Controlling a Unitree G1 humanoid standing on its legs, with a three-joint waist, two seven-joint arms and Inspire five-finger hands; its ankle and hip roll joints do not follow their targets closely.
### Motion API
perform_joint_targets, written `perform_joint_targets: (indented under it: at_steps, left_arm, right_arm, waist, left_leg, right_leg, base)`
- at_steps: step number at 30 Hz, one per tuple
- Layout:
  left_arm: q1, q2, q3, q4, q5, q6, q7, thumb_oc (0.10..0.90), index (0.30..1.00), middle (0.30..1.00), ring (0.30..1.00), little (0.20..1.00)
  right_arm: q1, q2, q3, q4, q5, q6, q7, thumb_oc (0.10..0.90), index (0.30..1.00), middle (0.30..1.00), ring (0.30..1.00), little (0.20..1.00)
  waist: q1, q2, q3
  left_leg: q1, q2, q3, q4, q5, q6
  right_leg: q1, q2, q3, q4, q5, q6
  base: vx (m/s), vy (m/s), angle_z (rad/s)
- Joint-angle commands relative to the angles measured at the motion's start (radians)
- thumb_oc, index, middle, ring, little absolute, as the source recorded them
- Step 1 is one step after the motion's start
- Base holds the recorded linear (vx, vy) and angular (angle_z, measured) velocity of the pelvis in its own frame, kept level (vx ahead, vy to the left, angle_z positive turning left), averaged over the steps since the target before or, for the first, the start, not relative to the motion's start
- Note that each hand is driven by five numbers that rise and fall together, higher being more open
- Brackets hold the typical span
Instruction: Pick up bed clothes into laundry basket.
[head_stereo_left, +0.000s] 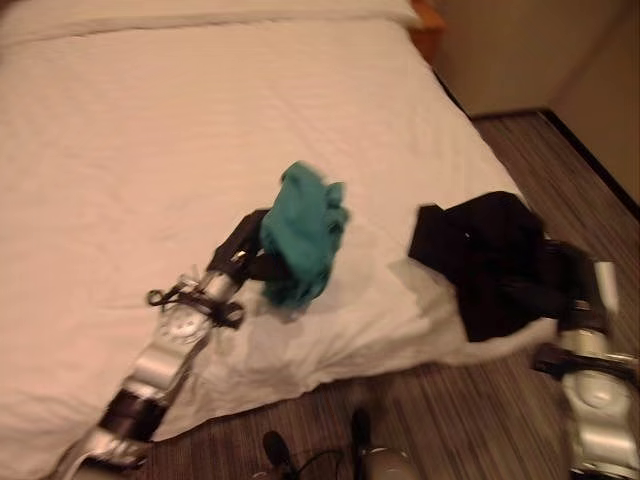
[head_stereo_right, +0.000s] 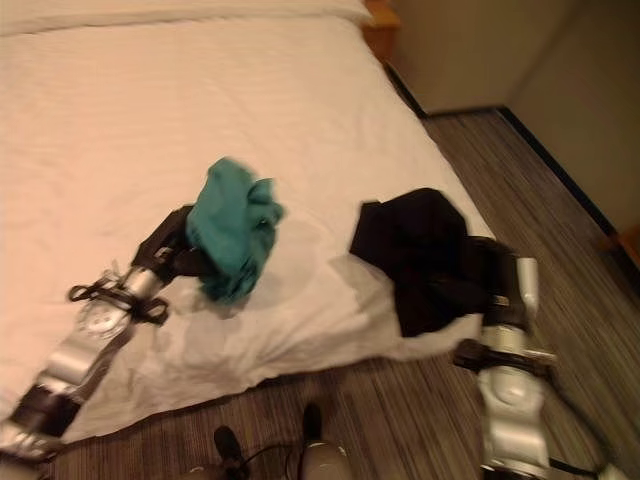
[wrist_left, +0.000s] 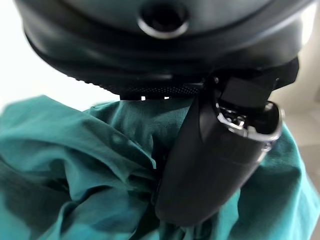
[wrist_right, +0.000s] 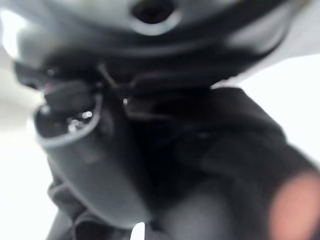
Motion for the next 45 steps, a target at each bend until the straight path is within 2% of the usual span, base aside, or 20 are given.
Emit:
perform_joint_targets:
  at_steps: [1, 5, 6, 10, 12, 13, 14, 15, 16, 17, 18, 22, 23, 27, 31, 36, 37, 39, 42, 45]
  left_arm:
    - [0.045, 0.053, 0.184, -0.132, -0.062, -0.122, 0.033, 0.4, 0.3, 0.3, 0.3, 0.3]
    - [0.205, -0.001, 0.232, -0.156, -0.099, -0.117, 0.039, 0.4, 0.3, 0.3, 0.3, 0.3]
    - [0.266, -0.005, 0.254, -0.175, -0.091, -0.114, 0.031, 0.4, 0.3, 0.3, 0.3, 0.3]
    - [0.286, -0.031, 0.258, -0.163, -0.116, -0.115, 0.025, 0.4, 0.3, 0.3, 0.3, 0.3]
    - [0.325, -0.043, 0.282, -0.16, -0.11, -0.119, 0.028, 0.4, 0.3, 0.3, 0.3, 0.3]
    - [0.316, -0.058, 0.278, -0.164, -0.101, -0.126, 0.034, 0.4, 0.3, 0.3, 0.3, 0.3]
    - [0.314, -0.059, 0.278, -0.164, -0.101, -0.126, 0.034, 0.4, 0.3, 0.3, 0.3, 0.3]
    - [0.339, -0.041, 0.323, -0.201, -0.081, -0.128, 0.02, 0.4, 0.3, 0.3, 0.3, 0.3]
    - [0.357, -0.035, 0.339, -0.208, -0.068, -0.131, 0.021, 0.4, 0.3, 0.3, 0.3, 0.3]
    - [0.358, -0.035, 0.341, -0.209, -0.068, -0.131, 0.021, 0.4, 0.3, 0.3, 0.3, 0.3]
    - [0.374, -0.033, 0.363, -0.224, -0.051, -0.133, 0.024, 0.4, 0.3, 0.3, 0.3, 0.3]
    - [0.369, -0.05, 0.383, -0.241, -0.057, -0.13, 0.015, 0.4, 0.3, 0.3, 0.3, 0.3]
    - [0.34, -0.043, 0.37, -0.245, -0.039, -0.127, 0.011, 0.4, 0.3, 0.3, 0.3, 0.3]
    - [0.273, -0.031, 0.332, -0.225, -0.034, -0.13, 0.015, 0.4, 0.3, 0.3, 0.3, 0.3]
    - [0.22, -0.015, 0.276, -0.195, -0.052, -0.13, 0.005, 0.4, 0.3, 0.3, 0.3, 0.3]
    - [0.224, -0.009, 0.245, -0.174, -0.051, -0.119, 0.003, 0.4, 0.3, 0.3, 0.3, 0.3]
    - [0.232, -0.013, 0.249, -0.17, -0.05, -0.115, 0.004, 0.4, 0.3, 0.3, 0.3, 0.3]
    - [0.246, -0.02, 0.254, -0.174, -0.056, -0.112, 0.004, 0.4, 0.3, 0.3, 0.3, 0.3]
    - [0.325, -0.055, 0.273, -0.174, -0.072, -0.106, -0.002, 0.4, 0.3, 0.3, 0.3, 0.3]
    - [0.341, -0.077, 0.273, -0.132, -0.065, -0.111, 0.008, 0.4, 0.3, 0.3, 0.3, 0.3]
  right_arm:
    - [-0.186, -0.063, -0.043, -0.147, -0.055, -0.092, -0.067, 0.4, 0.3, 0.3, 0.3, 0.3]
    - [-0.217, -0.001, 0.003, -0.169, -0.042, -0.101, -0.096, 0.4, 0.3, 0.3, 0.3, 0.3]
    - [-0.215, -0.002, 0.02, -0.184, -0.041, -0.105, -0.096, 0.4, 0.3, 0.3, 0.3, 0.3]
    - [-0.198, -0.038, 0.015, -0.206, -0.022, -0.122, -0.094, 0.4, 0.3, 0.3, 0.3, 0.3]
    - [-0.164, -0.07, 0.001, -0.21, -0.038, -0.126, -0.083, 0.4, 0.3, 0.3, 0.3, 0.3]
    - [-0.168, -0.099, 0.009, -0.181, -0.051, -0.116, -0.086, 0.4, 0.3, 0.3, 0.3, 0.3]
    - [-0.17, -0.1, 0.009, -0.179, -0.051, -0.117, -0.087, 0.4, 0.3, 0.3, 0.3, 0.3]
    - [-0.155, -0.114, 0.003, -0.172, -0.046, -0.102, -0.075, 0.4, 0.3, 0.3, 0.3, 0.3]
    - [-0.152, -0.113, 0.011, -0.175, -0.039, -0.099, -0.061, 0.4, 0.3, 0.3, 0.3, 0.3]
    - [-0.152, -0.112, 0.011, -0.176, -0.039, -0.098, -0.06, 0.4, 0.3, 0.3, 0.3, 0.3]
    - [-0.155, -0.103, 0.032, -0.165, -0.035, -0.097, -0.049, 0.4, 0.3, 0.3, 0.3, 0.3]
    - [-0.099, -0.096, 0.016, -0.166, -0.021, -0.079, 0.012, 0.4, 0.3, 0.3, 0.3, 0.3]
    - [-0.072, -0.089, 0.001, -0.166, -0.014, -0.069, 0.028, 0.4, 0.3, 0.3, 0.3, 0.3]
    - [-0.044, -0.085, -0.032, -0.175, -0.022, -0.055, 0.03, 0.4, 0.3, 0.3, 0.3, 0.3]
    - [-0.043, -0.039, -0.03, -0.171, -0.019, -0.061, 0.018, 0.4, 0.3, 0.3, 0.3, 0.3]
    - [-0.002, 0.014, -0.011, -0.2, -0.003, -0.056, 0.038, 0.4, 0.3, 0.3, 0.3, 0.3]
    - [-0.016, 0.017, -0.003, -0.205, 0.033, -0.064, 0.049, 0.4, 0.3, 0.3, 0.3, 0.3]
    - [-0.025, 0.022, 0.007, -0.202, 0.048, -0.07, 0.048, 0.4, 0.3, 0.3, 0.3, 0.3]
    - [-0.032, 0.055, 0.035, -0.182, 0.101, -0.075, 0.048, 0.4, 0.3, 0.3, 0.3, 0.3]
    - [-0.022, 0.073, 0.066, -0.159, 0.13, -0.088, 0.046, 0.4, 0.3, 0.3, 0.3, 0.3]
  waist:
    - [0.112, -0.039, -0.154]
    - [0.183, -0.068, -0.195]
    - [0.213, -0.065, -0.203]
    - [0.204, -0.039, -0.171]
    - [0.211, -0.027, -0.127]
    - [0.242, -0.024, -0.073]
    - [0.24, -0.018, -0.073]
    - [0.223, -0.042, -0.073]
    - [0.217, -0.049, -0.075]
    - [0.217, -0.048, -0.075]
    - [0.223, -0.06, -0.074]
    - [0.18, -0.046, -0.108]
    - [0.141, -0.034, -0.126]
    - [0.099, -0.019, -0.138]
    - [0.06, -0.022, -0.12]
    - [0.044, -0.014, -0.086]
    - [0.062, -0.007, -0.09]
    - [0.073, -0.006, -0.097]
    - [0.103, -0.036, -0.148]
    - [0.106, -0.047, -0.172]
  left_leg:
    - [-0.019, -0.064, 0.048, -0.048, -0.026, -0.015]
    - [-0.085, -0.039, 0.14, -0.045, 0.017, -0.026]
    - [-0.121, 0.02, 0.17, -0.043, 0.088, -0.08]
    - [-0.18, 0.118, 0.189, -0.037, 0.225, -0.177]
    - [-0.218, 0.135, 0.088, 0.007, 0.244, -0.21]
    - [-0.279, 0.096, -0.208, 0.153, 0.283, -0.277]
    - [-0.287, 0.1, -0.212, 0.157, 0.285, -0.274]
    - [-0.253, 0.053, -0.371, 0.297, 0.167, -0.237]
    - [-0.234, 0.039, -0.403, 0.339, 0.091, -0.214]
    - [-0.237, 0.039, -0.402, 0.343, 0.091, -0.211]
    - [-0.202, -0.01, -0.479, 0.426, 0.012, -0.195]
    - [-0.01, -0.028, -0.49, 0.391, -0.141, -0.147]
    - [0.055, -0.052, -0.471, 0.315, -0.189, -0.133]
    - [0.104, -0.062, -0.432, 0.208, -0.21, -0.118]
    - [0.149, -0.13, -0.404, 0.059, -0.205, -0.06]
    - [0.129, -0.122, -0.401, 0.041, -0.163, -0.033]
    - [0.113, -0.106, -0.371, 0.038, -0.141, -0.027]
    - [0.103, -0.101, -0.36, 0.034, -0.131, -0.027]
    - [0.084, -0.113, -0.31, 0.025, -0.119, -0.038]
    - [0.085, -0.107, -0.276, 0.0, -0.103, -0.054]
  right_leg:
    - [0.225, -0.121, -0.014, 0.101, 0.118, 0.112]
    - [0.306, -0.113, -0.043, -0.043, 0.143, 0.13]
    - [0.331, -0.042, -0.051, -0.202, 0.0, 0.097]
    - [0.349, 0.101, -0.022, -0.351, -0.084, 0.022]
    - [0.382, 0.129, 0.002, -0.425, -0.066, 0.006]
    - [0.365, 0.112, 0.022, -0.439, -0.027, -0.008]
    - [0.361, 0.118, 0.019, -0.44, -0.022, -0.009]
    - [0.312, 0.086, 0.045, -0.439, 0.027, -0.005]
    - [0.307, 0.077, 0.057, -0.438, 0.039, -0.002]
    - [0.306, 0.077, 0.057, -0.439, 0.042, -0.001]
    - [0.287, 0.067, 0.089, -0.437, 0.063, 0.005]
    - [0.235, 0.089, 0.181, -0.432, 0.098, 0.012]
    - [0.196, 0.09, 0.22, -0.42, 0.129, 0.026]
    - [0.131, 0.078, 0.251, -0.402, 0.158, 0.044]
    - [0.011, 0.041, 0.311, -0.327, 0.243, 0.096]
    - [-0.017, 0.07, 0.358, -0.132, 0.162, 0.08]
    - [0.012, 0.054, 0.276, -0.06, 0.112, 0.05]
    - [0.026, 0.045, 0.241, -0.034, 0.092, 0.044]
    - [0.122, 0.042, 0.203, -0.194, 0.045, 0.043]
    - [0.149, 0.074, 0.241, -0.332, 0.079, 0.047]
  base:
    - [-0.36, 0.001, -1.37]
    - [-0.36, -0.12, -1.84]
    - [-0.44, -0.278, -1.3]
    - [-0.4, -0.34, -0.46]
    - [-0.56, -0.229, -0.21]
    - [-0.53, -0.119, -0.65]
    - [-0.66, -0.124, -0.69]
    - [-0.36, -0.044, -0.69]
    - [-0.35, -0.041, -0.67]
    - [-0.17, -0.007, -1.14]
    - [-0.14, -0.031, -1.18]
    - [-0.15, 0.041, -1.2]
    - [-0.1, 0.104, -0.84]
    - [-0.2, 0.203, -0.47]
    - [-0.21, 0.225, -0.35]
    - [-0.27, 0.15, -0.2]
    - [-0.16, 0.047, -0.11]
    - [-0.17, 0.046, -0.3]
    - [-0.15, -0.035, -0.34]
    - [-0.06, -0.086, -0.55]
